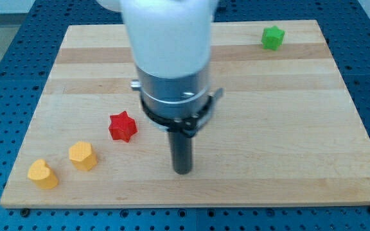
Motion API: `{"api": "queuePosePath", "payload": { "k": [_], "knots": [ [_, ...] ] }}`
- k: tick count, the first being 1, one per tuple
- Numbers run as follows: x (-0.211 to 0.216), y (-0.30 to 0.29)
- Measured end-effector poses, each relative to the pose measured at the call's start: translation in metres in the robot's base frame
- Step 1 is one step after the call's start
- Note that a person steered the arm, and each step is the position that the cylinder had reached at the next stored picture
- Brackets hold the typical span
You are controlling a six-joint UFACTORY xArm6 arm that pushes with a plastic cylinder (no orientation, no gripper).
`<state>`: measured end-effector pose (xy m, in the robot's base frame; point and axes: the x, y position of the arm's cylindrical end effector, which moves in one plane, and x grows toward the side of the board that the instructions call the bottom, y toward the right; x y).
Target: Push the green circle left to the blue cube
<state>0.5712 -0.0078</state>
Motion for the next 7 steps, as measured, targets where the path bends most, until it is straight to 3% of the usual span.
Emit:
{"api": "queuePosePath", "payload": {
  "k": [1, 2, 5, 7],
  "knots": [
    [-0.082, 0.056],
    [-0.112, 0.069],
    [-0.101, 0.076],
    [-0.099, 0.049]
  ]
}}
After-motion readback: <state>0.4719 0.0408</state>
